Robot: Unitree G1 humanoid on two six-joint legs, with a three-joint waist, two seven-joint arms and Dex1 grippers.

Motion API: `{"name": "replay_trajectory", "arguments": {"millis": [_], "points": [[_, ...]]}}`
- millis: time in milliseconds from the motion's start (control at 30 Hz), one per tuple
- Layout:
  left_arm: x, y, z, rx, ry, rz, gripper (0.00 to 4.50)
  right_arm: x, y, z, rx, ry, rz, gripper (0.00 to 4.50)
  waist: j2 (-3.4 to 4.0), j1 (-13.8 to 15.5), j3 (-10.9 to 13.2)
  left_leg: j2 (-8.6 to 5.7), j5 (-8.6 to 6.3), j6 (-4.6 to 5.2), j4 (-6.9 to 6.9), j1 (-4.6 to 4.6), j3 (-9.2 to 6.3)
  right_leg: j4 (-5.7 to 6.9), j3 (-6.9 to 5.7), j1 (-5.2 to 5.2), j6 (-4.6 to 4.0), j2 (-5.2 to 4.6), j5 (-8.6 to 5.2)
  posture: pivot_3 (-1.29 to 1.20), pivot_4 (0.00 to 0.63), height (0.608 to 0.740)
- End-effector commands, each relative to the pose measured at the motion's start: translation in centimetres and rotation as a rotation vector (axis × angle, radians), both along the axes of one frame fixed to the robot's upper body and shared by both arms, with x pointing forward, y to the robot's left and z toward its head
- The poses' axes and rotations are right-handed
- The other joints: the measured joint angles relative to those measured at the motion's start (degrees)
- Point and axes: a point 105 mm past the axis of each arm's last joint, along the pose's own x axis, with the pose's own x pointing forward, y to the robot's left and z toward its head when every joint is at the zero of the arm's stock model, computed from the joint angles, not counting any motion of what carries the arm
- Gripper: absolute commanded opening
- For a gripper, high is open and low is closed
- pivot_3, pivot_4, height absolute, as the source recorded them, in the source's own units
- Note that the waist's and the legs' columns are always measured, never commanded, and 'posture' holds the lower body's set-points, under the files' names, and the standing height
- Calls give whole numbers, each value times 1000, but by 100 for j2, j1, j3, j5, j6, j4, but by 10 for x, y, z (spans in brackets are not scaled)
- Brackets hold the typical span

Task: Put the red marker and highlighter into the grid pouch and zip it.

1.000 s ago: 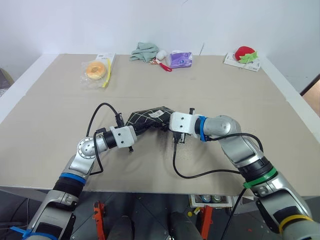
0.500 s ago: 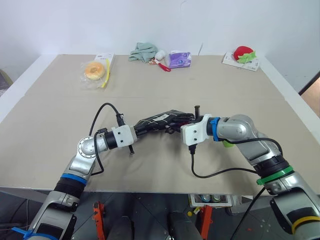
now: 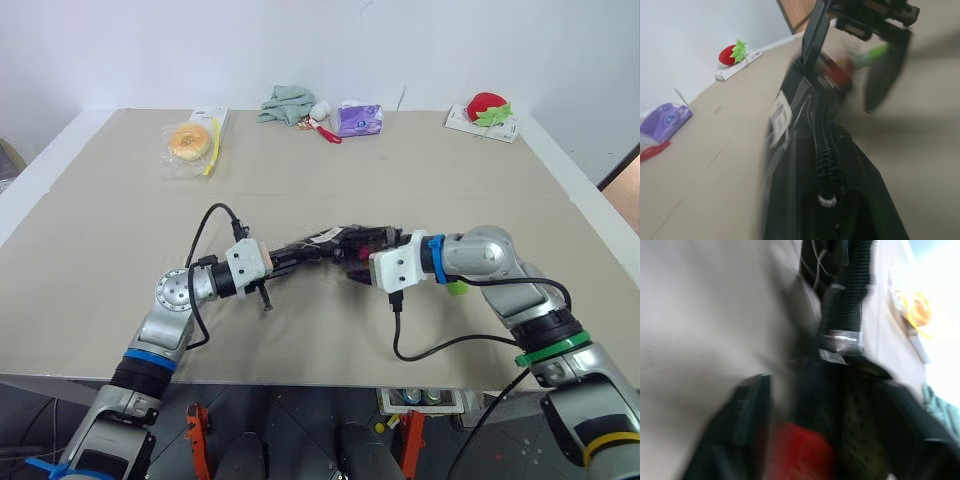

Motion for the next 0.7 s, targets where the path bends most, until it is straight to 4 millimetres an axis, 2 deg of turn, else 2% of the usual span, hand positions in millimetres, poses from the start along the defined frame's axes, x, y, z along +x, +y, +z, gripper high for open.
{"name": "replay_trajectory", "arguments": {"millis": [33,100,167,233,300,400,567,700], "points": [[1,4,18,-71,-8,17,0,-8,-5,43,144,-13,-16,4474,1,3,0,0,0,0,0,0,0,1,0,0,0,0,0,0,150,739],[2,6,20,-91,5,27,0,-11,-10,63,293,50,-71,4474,0,4,0,0,0,0,0,-1,-3,1,0,1,0,0,-1,0,150,739],[3,7,22,-103,8,35,0,-5,-31,82,458,88,-219,4474,0,8,0,-1,0,0,1,0,-5,2,-1,3,0,0,-1,0,150,739],[3,7,22,-106,10,38,0,7,-57,85,555,99,-426,4474,0,13,0,-2,0,0,4,-1,-10,2,-4,6,-4,-1,1,0,150,739],[3,6,21,-105,13,37,0,16,-83,76,611,122,-648,4474,0,17,0,-3,0,0,6,0,-10,1,-5,9,-2,-1,0,0,150,739],[2,4,20,-100,17,29,0,14,-116,45,721,240,-982,4474,0,21,-1,-3,0,0,7,0,-10,2,-5,8,-2,-1,-1,0,150,739],[3,3,20,-97,18,21,0,-2,-125,17,782,357,-1206,4474,6,-10,-1,-1,0,0,3,-2,-3,6,3,-2,-2,2,-2,0,150,739],[5,2,22,-100,19,11,0,-10,-136,-9,756,434,-1356,4474,6,6,-1,0,1,1,6,-1,-5,5,0,1,-1,5,0,0,150,739]]}}
